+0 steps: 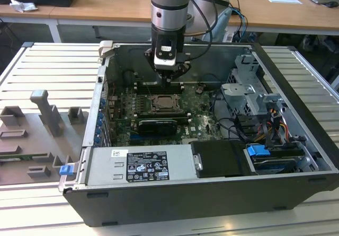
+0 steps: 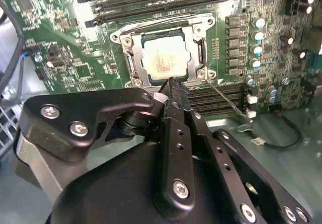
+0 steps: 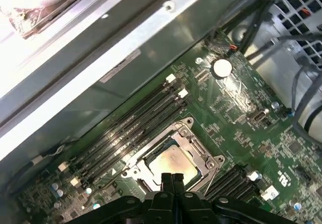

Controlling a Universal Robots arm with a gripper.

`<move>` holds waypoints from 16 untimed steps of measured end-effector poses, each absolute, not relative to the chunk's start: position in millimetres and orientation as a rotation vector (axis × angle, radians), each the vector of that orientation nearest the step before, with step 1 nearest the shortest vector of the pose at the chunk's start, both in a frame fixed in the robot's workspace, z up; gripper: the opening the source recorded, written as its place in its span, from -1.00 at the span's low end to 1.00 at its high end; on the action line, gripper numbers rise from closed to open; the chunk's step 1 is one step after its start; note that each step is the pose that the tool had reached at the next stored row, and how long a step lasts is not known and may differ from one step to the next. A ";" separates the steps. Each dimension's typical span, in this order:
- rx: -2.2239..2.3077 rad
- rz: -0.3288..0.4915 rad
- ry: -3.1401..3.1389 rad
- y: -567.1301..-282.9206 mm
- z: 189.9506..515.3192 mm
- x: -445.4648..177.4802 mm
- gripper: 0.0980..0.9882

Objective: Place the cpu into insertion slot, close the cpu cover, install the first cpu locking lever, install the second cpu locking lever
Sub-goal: 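Install the first cpu locking lever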

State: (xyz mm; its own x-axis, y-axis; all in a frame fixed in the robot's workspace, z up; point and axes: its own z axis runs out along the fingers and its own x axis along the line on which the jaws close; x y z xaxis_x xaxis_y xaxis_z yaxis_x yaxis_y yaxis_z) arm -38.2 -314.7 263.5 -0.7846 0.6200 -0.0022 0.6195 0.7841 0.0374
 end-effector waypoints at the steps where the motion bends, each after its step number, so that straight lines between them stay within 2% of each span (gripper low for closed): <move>1: 0.993 0.054 2.965 -314.7 263.5 -38.2 -0.98; 16: 0.607 0.057 3.072 -314.7 263.5 -38.2 -0.98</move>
State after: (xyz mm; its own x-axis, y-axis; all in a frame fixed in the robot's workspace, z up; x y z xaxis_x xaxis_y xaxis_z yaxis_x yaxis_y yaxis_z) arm -38.2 -314.7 263.5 -0.9247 0.3806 -0.0022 0.3803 0.9241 0.0374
